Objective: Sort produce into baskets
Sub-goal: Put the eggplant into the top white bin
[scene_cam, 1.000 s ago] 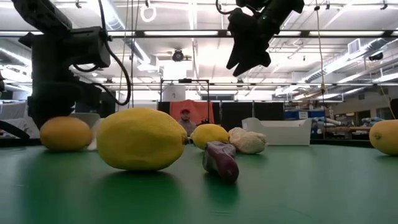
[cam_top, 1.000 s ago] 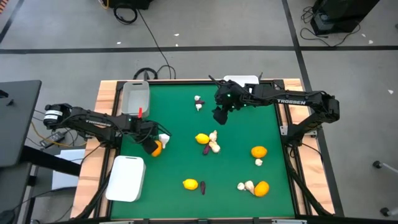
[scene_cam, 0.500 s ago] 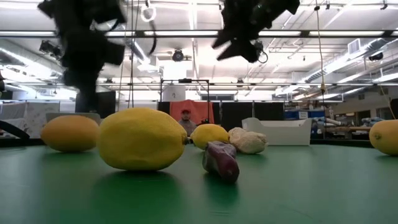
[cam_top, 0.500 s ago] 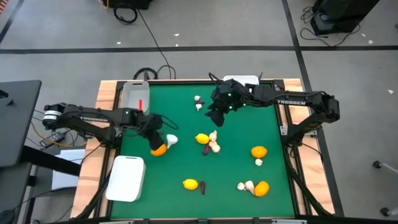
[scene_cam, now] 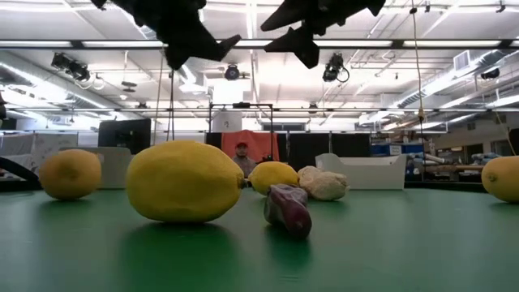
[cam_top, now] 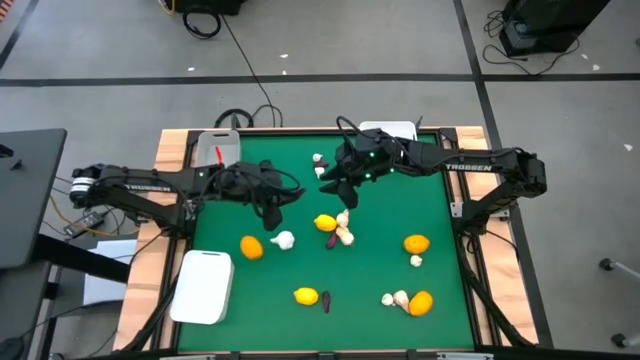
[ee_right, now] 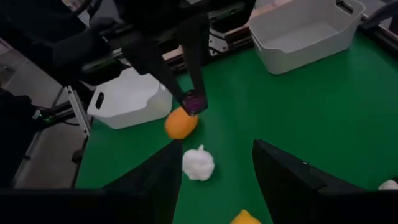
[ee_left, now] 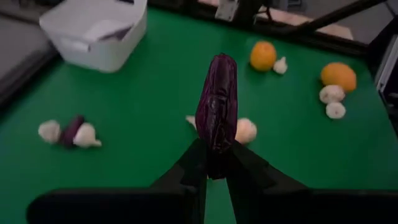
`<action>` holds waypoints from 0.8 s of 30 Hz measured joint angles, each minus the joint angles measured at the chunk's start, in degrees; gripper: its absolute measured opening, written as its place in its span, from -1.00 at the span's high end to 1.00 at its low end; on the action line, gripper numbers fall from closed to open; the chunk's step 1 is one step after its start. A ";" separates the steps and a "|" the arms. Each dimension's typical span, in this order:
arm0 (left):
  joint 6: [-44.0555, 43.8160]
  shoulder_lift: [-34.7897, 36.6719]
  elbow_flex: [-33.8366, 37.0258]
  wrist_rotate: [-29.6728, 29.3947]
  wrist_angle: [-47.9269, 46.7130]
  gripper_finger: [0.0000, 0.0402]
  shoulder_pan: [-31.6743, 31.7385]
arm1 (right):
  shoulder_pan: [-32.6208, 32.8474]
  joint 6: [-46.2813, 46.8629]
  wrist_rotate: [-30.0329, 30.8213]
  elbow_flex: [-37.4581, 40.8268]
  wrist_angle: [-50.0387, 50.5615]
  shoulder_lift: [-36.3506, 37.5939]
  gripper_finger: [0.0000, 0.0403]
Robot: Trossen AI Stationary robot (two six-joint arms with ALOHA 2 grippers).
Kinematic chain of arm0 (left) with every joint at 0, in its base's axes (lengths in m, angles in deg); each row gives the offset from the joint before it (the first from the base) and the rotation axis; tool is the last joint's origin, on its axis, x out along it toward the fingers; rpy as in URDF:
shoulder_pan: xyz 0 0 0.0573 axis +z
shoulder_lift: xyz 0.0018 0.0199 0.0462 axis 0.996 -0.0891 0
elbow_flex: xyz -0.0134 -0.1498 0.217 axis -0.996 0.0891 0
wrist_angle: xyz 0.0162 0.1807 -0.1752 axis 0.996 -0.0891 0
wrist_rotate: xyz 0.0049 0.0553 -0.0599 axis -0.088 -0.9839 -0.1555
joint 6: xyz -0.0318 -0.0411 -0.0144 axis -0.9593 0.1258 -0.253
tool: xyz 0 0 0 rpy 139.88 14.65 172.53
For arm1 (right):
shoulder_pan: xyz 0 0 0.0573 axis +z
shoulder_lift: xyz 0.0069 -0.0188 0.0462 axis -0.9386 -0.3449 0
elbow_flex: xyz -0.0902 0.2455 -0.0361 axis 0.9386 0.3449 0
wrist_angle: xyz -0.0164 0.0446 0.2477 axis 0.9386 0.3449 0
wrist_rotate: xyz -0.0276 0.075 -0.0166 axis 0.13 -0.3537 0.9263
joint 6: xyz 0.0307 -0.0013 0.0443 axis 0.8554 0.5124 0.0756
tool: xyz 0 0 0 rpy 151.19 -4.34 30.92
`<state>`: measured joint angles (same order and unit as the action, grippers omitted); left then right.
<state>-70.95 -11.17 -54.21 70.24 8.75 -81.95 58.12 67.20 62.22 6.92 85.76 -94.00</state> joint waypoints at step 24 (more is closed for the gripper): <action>0.66 -10.98 -1.51 -3.42 19.55 0.73 0.08 | 0.00 0.72 1.39 0.00 1.02 0.00 0.56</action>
<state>-70.29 -22.15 -55.72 66.82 28.30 -81.86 58.12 67.93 63.61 6.92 86.78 -94.00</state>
